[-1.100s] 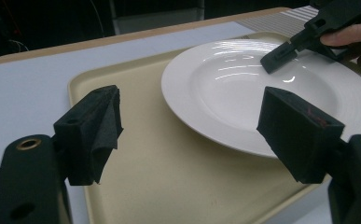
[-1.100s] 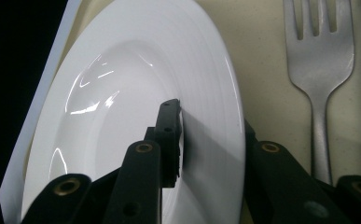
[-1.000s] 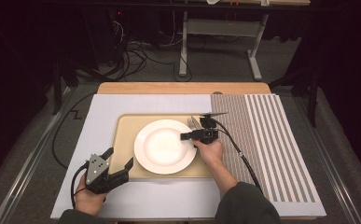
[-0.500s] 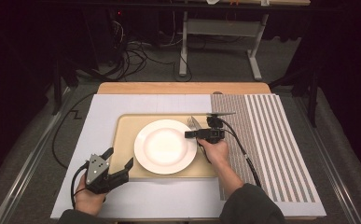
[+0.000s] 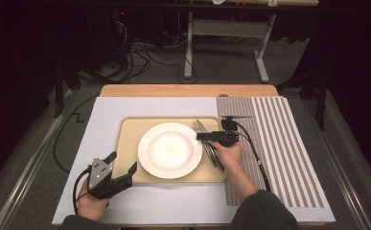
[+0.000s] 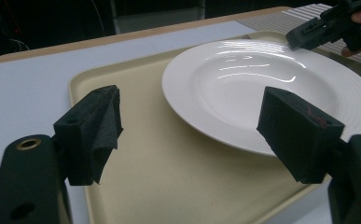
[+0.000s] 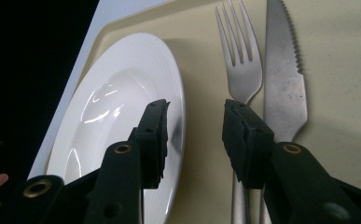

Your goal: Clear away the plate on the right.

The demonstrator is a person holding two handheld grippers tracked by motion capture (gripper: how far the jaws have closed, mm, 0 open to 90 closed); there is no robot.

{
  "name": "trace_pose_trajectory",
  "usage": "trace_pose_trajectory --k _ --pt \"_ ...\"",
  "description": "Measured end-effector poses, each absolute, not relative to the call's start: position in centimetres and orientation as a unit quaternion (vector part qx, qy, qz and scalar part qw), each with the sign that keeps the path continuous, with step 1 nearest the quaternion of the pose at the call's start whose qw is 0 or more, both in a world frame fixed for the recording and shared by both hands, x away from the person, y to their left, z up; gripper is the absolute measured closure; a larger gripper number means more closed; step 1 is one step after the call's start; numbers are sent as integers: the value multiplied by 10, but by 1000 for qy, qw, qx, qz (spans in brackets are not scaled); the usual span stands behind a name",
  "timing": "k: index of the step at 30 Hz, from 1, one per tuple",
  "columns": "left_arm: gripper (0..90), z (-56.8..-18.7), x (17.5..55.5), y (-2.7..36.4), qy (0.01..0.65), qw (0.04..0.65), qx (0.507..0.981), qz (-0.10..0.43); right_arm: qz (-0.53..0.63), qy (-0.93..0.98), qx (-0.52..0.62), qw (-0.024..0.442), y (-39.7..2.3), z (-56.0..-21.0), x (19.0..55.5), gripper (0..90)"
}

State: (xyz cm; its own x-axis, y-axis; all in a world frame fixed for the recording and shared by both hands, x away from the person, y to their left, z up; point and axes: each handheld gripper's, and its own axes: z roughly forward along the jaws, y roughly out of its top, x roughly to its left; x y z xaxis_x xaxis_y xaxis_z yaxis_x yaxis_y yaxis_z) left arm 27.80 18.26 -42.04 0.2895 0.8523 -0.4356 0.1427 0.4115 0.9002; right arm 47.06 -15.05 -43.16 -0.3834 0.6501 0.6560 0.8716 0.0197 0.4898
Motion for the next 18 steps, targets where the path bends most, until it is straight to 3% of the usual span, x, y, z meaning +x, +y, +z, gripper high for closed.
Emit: trace_pose_trajectory --k 18 --pt "226 -421 278 182 531 651 468 273 -463 -691 -541 123 -177 -431 468 596"
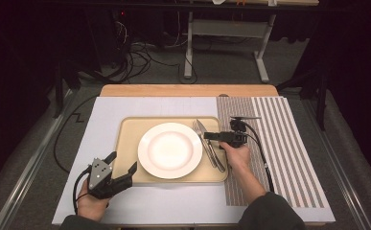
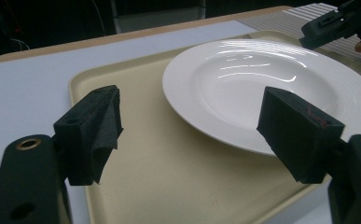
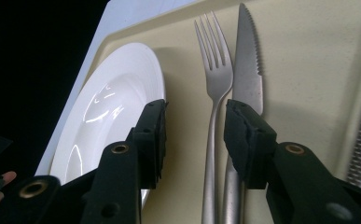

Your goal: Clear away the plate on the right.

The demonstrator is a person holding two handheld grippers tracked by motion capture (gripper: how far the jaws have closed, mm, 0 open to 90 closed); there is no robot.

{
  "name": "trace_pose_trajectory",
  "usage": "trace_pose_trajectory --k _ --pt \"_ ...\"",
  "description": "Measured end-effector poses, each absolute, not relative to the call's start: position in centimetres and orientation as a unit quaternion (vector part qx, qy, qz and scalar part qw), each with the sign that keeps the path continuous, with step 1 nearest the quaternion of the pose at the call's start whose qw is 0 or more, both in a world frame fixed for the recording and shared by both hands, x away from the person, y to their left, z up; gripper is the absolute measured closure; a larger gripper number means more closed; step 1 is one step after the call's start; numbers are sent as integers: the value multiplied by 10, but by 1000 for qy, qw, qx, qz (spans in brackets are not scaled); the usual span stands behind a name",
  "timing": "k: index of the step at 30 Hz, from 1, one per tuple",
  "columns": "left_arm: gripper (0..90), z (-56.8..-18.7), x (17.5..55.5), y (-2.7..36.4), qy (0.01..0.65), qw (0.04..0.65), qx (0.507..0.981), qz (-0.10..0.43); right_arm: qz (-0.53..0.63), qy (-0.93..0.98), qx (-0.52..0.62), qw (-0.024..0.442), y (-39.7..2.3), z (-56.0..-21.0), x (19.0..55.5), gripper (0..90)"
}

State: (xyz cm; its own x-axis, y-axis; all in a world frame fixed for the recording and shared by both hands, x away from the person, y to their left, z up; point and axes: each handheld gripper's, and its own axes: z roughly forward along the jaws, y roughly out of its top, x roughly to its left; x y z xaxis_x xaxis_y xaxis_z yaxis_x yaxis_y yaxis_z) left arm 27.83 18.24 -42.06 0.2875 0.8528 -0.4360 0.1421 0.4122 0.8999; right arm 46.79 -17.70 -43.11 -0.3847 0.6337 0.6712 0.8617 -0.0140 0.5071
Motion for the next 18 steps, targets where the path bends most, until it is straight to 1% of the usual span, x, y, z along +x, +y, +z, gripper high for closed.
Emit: trace_pose_trajectory --k 18 --pt "227 -421 278 182 532 650 469 273 -479 -672 -552 121 -207 -432 463 580"
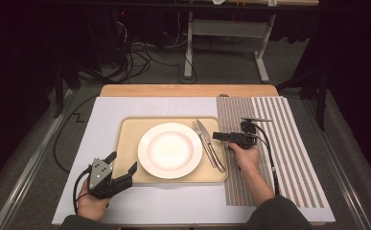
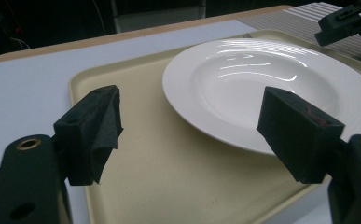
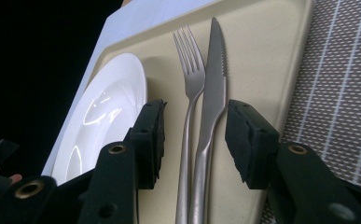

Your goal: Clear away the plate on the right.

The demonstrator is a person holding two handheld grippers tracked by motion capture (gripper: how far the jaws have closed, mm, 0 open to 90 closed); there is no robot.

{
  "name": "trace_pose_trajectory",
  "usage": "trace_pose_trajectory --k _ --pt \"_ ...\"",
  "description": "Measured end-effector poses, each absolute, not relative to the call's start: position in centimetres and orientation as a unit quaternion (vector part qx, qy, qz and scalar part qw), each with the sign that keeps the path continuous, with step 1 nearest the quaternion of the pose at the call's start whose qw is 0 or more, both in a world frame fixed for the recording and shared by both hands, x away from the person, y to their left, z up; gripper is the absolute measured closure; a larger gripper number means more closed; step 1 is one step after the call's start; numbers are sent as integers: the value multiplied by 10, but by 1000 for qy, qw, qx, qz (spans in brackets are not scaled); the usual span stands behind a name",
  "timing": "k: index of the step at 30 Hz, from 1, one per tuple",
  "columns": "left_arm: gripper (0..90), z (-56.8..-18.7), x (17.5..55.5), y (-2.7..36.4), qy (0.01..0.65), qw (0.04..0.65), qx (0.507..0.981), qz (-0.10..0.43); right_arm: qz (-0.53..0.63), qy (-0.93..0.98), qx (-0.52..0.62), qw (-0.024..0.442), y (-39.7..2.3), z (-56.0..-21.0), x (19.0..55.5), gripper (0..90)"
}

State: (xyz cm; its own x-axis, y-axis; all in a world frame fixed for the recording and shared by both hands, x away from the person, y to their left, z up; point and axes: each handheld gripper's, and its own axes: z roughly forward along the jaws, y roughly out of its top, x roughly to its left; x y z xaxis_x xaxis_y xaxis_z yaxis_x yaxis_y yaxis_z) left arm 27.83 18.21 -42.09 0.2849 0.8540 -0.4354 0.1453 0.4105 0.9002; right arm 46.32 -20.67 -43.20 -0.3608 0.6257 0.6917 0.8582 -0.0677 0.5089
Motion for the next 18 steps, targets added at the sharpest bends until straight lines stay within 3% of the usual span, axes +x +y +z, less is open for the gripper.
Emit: trace_pose_trajectory --k 18 --pt "227 -421 278 181 532 650 469 272 -495 -655 -559 111 -235 -434 455 575"
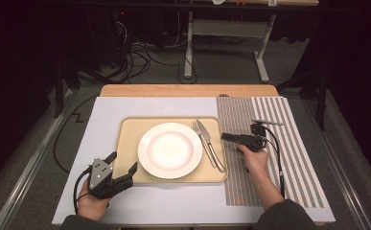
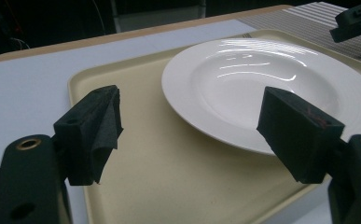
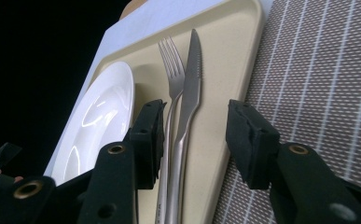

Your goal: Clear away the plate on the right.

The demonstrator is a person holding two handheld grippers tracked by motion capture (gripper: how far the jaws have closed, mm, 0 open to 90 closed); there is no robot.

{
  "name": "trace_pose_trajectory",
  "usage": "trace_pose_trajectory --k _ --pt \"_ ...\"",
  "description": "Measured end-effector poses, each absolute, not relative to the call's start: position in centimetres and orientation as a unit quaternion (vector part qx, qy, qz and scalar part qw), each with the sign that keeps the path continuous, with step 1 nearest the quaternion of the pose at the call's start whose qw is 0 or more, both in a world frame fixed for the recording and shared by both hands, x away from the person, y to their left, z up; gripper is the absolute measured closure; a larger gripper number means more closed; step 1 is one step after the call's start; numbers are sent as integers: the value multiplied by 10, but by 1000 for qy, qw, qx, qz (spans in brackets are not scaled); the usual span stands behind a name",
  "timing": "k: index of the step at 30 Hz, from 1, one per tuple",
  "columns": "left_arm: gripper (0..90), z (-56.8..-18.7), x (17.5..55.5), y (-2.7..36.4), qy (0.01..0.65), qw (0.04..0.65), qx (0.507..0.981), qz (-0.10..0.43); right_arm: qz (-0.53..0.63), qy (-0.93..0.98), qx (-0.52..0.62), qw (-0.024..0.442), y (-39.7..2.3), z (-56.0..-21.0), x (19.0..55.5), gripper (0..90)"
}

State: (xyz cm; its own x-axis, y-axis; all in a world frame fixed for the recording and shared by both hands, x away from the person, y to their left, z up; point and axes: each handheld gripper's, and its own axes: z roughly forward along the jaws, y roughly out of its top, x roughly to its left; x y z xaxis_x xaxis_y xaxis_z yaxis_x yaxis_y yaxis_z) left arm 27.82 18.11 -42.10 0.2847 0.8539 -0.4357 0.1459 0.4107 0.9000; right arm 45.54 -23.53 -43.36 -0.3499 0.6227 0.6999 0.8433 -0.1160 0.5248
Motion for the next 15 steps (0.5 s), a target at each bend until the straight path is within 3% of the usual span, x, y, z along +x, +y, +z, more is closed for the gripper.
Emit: trace_pose_trajectory --k 15 --pt "226 -421 278 182 533 648 470 273 -506 -645 -564 98 -260 -433 447 571"
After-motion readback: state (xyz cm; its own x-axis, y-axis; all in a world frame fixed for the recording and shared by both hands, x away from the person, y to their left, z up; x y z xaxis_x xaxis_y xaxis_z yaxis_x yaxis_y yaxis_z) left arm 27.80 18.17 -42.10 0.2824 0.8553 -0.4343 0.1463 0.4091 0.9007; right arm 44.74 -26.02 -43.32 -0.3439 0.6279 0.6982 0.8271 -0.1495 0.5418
